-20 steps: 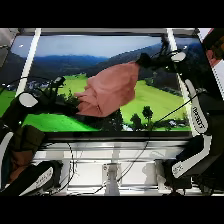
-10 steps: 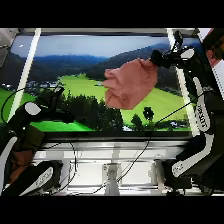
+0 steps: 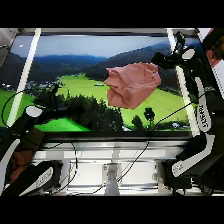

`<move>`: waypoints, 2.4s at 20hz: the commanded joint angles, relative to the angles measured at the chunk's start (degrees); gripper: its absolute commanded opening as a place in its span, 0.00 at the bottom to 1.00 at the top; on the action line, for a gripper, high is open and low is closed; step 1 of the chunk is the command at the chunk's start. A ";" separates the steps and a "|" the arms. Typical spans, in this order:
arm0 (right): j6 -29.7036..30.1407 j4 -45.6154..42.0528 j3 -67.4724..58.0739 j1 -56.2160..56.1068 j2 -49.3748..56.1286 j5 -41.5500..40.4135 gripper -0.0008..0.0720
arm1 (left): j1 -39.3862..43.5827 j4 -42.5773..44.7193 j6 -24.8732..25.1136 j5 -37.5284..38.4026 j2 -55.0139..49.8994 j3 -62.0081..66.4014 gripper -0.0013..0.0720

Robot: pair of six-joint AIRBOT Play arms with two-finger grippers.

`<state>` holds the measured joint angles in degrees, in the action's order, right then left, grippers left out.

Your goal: Fold the clothes and pants, and hang the long-sleeved shirts on hangers.

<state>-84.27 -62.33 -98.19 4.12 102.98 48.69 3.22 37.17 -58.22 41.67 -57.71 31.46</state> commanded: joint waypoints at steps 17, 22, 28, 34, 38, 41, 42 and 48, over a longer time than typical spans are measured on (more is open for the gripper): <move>5.77 -6.05 0.00 10.64 -0.81 21.29 0.67 | 22.67 -12.31 4.35 -8.94 -40.96 38.99 0.85; 5.77 -6.05 0.00 10.64 -0.81 20.28 0.67 | 22.84 -2.36 5.09 -2.21 -41.40 38.99 0.80; 6.80 -3.93 0.00 10.60 0.13 22.10 0.66 | 22.86 1.42 5.16 -2.78 -41.48 38.99 0.74; 7.17 0.50 0.00 10.43 4.76 20.83 0.66 | 24.33 1.40 5.14 -3.30 -43.08 38.99 0.74; 6.80 0.24 0.15 10.43 6.62 16.24 0.67 | 24.74 0.24 5.11 -4.39 -44.78 39.06 0.43; 6.80 0.20 0.17 10.51 7.32 14.32 0.66 | 24.74 -0.31 5.16 -4.48 -44.26 39.91 0.03; 6.84 0.20 0.15 10.54 7.32 14.47 0.67 | 24.74 -0.33 5.40 -4.44 -43.50 40.46 0.03; 7.72 -0.59 0.15 10.54 7.32 20.04 0.67 | 23.37 15.80 5.57 3.06 -28.52 41.27 0.03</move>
<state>-77.08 -62.35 -98.06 14.66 110.24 66.13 27.29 42.59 -52.05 39.94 -93.01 72.47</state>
